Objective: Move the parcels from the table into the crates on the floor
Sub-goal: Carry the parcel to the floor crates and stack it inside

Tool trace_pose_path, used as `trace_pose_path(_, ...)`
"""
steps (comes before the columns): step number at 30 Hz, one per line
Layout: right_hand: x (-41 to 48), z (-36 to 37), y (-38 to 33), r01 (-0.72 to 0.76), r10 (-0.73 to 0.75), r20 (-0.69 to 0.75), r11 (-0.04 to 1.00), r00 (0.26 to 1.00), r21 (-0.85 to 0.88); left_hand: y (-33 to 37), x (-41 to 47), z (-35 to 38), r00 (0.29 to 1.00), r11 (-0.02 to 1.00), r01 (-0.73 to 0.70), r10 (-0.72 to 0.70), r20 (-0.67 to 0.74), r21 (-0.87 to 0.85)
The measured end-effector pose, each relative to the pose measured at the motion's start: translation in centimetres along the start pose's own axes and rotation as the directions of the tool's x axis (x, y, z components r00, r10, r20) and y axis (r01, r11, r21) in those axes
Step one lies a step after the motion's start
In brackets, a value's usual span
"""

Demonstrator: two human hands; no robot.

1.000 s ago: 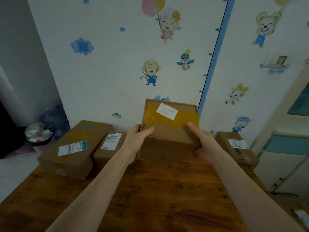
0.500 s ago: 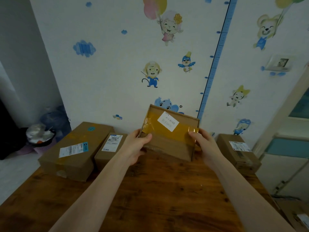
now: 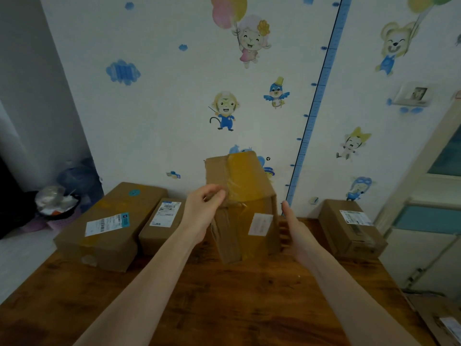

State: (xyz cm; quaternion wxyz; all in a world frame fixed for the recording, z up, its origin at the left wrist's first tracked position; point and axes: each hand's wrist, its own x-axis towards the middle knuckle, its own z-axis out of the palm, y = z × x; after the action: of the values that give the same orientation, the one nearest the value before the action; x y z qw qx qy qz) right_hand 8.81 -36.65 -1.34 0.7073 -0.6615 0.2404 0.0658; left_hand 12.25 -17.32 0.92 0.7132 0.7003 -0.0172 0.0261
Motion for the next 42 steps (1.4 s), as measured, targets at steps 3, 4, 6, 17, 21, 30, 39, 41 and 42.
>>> trace_pose_path(3,0.1,0.5,0.2,-0.026,0.022,0.066,0.998,0.998,0.058,-0.2,-0.4,0.3,0.995,0.998,0.056,-0.055,0.087,-0.018)
trace_pose_path(4,0.1,0.6,0.1,-0.017,0.010,0.093,0.997,0.996,0.074,-0.2,-0.5,0.4,0.992,0.997,0.074,-0.075,0.102,0.009)
trace_pose_path(6,0.1,0.8,0.1,-0.008,-0.004,0.118,0.995,0.993,0.101,-0.2,-0.5,0.4,0.989,0.997,0.069,-0.073,0.130,0.036)
trace_pose_path(17,-0.4,1.6,0.4,0.140,-0.144,0.058,0.988,0.988,0.060,-0.8,-1.1,1.6,0.994,0.965,-0.090,0.073,0.077,0.247)
trace_pose_path(21,-0.6,1.4,0.5,0.260,-0.261,0.012,0.965,0.965,0.041,-1.3,-1.4,1.8,0.992,0.945,-0.122,0.103,0.078,0.304)
trace_pose_path(30,-0.6,1.5,0.4,0.378,-0.378,-0.049,0.926,0.924,-0.003,-1.5,-1.3,2.2,0.985,0.931,-0.159,0.170,-0.004,0.329)
trace_pose_path(39,-0.9,1.0,-0.4,0.414,-0.414,0.042,0.910,0.909,0.018,0.3,-0.9,1.6,0.994,0.985,-0.078,0.089,-0.070,0.154)
trace_pose_path(41,-1.0,1.1,-1.0,0.431,-0.435,0.038,0.899,0.900,0.072,0.6,-1.1,1.6,0.988,0.970,-0.142,0.150,-0.029,0.195)
trace_pose_path(42,-1.0,1.1,-1.2,0.450,-0.452,0.029,0.891,0.892,0.058,0.7,-1.3,1.6,0.984,0.962,-0.176,0.179,0.005,0.208)
